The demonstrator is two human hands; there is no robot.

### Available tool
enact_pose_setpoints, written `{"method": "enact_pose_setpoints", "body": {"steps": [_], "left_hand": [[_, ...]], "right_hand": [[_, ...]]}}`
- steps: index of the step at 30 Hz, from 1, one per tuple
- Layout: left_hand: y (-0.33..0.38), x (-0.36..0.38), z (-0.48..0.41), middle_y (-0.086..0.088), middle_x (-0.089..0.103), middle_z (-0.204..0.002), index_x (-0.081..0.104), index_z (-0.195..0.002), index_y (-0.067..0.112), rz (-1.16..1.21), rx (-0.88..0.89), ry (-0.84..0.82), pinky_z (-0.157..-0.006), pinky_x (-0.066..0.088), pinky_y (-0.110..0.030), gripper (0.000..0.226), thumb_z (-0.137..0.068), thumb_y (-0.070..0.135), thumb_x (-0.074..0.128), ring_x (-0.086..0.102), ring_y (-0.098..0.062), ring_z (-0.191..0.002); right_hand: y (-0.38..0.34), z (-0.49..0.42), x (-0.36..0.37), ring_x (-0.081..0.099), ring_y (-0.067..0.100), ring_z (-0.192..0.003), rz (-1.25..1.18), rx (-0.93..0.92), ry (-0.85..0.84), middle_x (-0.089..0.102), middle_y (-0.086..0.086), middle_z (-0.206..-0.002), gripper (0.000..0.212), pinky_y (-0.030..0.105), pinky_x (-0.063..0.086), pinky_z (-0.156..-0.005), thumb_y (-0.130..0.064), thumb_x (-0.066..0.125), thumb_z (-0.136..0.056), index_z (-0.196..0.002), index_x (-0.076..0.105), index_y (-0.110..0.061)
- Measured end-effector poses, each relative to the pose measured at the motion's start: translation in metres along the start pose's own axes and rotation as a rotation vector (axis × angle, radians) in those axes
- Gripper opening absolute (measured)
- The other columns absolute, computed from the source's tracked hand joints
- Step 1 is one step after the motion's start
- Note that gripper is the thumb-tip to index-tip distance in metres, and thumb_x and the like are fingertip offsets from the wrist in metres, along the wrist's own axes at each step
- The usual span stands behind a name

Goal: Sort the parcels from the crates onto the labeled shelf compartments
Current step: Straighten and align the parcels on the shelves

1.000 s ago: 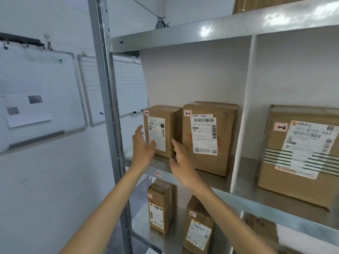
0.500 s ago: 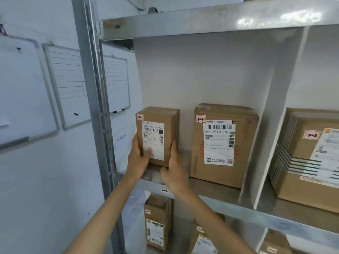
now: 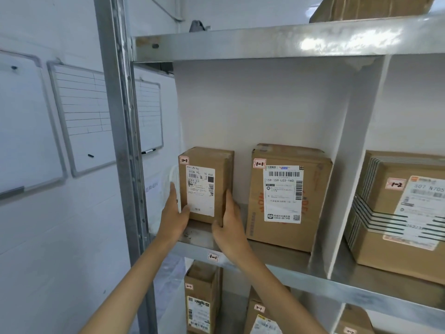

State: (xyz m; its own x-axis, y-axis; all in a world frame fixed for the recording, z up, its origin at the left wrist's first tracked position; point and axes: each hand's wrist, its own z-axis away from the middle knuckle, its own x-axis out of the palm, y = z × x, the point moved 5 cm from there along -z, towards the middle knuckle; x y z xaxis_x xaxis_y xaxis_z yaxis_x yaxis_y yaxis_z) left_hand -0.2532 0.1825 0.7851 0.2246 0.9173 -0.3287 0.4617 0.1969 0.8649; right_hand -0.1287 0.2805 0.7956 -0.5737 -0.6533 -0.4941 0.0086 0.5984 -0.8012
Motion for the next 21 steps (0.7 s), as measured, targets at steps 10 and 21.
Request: {"method": "enact_pose_setpoints", "body": {"steps": [10,21], "left_hand": [[0.071,-0.002,0.056,0.012,0.045,-0.136,0.040,-0.137,0.024,0.039,0.320,0.313,-0.104,0.032,-0.025,0.046,-0.095,0.006,0.047,0.037,0.000,-0.122],[0.220,0.070,0.169,0.008,0.061,-0.111,0.054,-0.112,0.022,0.261,0.512,0.323,-0.091,0.042,-0.009,0.033,-0.091,-0.002,0.043,0.055,0.002,-0.108]], "right_hand": [[-0.018,0.053,-0.043,0.027,-0.002,-0.137,-0.164,-0.195,-0.077,0.027,-0.018,-0.148,0.067,0.025,0.026,-0.117,-0.008,0.043,-0.098,-0.146,0.015,-0.045],[-0.019,0.150,-0.236,0.055,0.001,-0.113,-0.201,-0.453,0.282,0.060,-0.008,-0.115,0.048,0.013,0.042,-0.095,0.003,0.043,-0.094,-0.133,0.044,-0.025]]}}
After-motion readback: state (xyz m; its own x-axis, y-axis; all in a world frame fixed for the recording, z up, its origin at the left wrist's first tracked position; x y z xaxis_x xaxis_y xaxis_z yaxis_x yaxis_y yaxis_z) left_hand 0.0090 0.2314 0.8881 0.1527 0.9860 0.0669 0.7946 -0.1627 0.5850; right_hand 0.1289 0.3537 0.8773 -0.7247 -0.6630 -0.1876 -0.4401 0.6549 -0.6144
